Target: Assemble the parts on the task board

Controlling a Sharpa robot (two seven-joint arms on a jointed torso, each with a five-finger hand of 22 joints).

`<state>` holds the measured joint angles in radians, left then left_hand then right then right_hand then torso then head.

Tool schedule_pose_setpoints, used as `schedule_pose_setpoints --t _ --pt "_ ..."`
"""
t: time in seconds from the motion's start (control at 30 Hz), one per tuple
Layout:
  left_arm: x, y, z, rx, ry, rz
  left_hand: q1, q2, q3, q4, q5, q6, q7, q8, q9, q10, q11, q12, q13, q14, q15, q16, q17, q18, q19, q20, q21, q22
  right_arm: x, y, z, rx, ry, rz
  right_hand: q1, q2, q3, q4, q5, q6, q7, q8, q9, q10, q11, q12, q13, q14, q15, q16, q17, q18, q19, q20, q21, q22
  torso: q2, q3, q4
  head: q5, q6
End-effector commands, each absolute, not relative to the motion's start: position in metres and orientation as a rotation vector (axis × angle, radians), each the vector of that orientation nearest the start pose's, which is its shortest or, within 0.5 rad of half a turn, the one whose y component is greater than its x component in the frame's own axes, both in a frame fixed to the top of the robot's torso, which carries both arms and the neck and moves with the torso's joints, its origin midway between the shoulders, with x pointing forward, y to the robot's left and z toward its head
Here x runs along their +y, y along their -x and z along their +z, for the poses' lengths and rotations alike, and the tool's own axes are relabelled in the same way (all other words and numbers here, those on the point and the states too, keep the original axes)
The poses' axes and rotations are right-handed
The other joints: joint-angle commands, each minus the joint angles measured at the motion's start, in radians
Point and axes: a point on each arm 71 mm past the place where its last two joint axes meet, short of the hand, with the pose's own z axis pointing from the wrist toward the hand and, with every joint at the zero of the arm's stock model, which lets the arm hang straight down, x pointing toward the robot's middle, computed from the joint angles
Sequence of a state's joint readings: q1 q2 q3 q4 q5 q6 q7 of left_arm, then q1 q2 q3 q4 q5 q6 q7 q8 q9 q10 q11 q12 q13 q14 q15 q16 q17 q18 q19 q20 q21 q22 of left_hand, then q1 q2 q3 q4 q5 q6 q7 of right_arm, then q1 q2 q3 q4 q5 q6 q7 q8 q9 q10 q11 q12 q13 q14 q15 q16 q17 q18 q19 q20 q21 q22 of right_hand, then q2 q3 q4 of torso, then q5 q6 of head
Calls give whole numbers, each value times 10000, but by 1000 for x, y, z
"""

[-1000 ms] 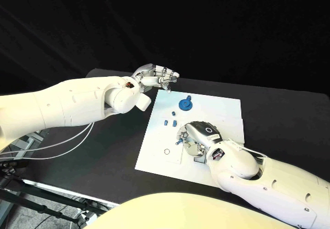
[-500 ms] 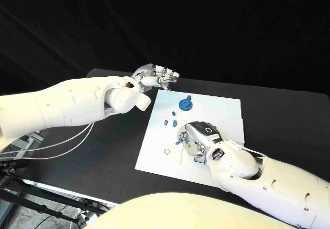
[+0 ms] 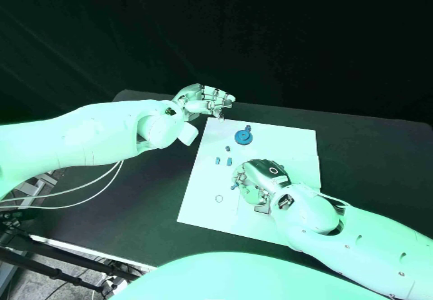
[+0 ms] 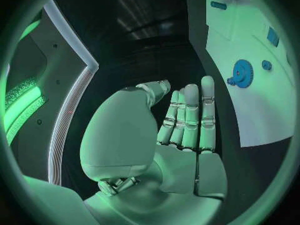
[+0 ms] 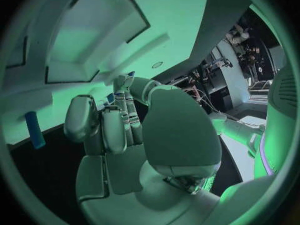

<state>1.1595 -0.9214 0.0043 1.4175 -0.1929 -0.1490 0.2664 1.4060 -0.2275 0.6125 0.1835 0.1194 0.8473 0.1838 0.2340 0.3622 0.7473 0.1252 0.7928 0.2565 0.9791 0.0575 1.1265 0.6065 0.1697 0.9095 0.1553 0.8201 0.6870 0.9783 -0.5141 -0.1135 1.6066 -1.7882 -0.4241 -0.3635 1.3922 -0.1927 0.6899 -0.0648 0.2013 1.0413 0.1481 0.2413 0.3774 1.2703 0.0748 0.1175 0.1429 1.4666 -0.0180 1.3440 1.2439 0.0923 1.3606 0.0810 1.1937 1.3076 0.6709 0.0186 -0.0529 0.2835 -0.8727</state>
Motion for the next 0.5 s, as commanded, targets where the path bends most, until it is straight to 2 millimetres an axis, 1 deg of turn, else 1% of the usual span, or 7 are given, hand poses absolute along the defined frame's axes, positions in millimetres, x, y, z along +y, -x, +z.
schedule_pose_setpoints --t 0.03,0.5 --pt "271 -499 -193 15814 10114 -14254 -23 99 -27 -8 39 -18 45 34 -9 -11 34 -48 -7 6 34 54 10 143 85 13 -43 -9 -23 -377 -270 16637 3711 8196 -64 -63 -24 -32 28 -72 13 -62 -17 -38 -25 -55 12 471 55 50 -11 -8 -39 50 -43 129 0 2 -6 3 1" --pt "271 -499 -193 15824 10113 -14246 3 131 -12 -23 45 -13 43 42 -9 -8 32 -49 -13 2 32 51 12 144 90 11 -47 -12 -23 -377 -268 16525 3598 8315 -68 -72 -32 -37 26 -82 17 -72 -20 -40 -22 -59 14 470 59 52 -13 -6 -43 55 -50 126 -1 4 -6 -4 1"
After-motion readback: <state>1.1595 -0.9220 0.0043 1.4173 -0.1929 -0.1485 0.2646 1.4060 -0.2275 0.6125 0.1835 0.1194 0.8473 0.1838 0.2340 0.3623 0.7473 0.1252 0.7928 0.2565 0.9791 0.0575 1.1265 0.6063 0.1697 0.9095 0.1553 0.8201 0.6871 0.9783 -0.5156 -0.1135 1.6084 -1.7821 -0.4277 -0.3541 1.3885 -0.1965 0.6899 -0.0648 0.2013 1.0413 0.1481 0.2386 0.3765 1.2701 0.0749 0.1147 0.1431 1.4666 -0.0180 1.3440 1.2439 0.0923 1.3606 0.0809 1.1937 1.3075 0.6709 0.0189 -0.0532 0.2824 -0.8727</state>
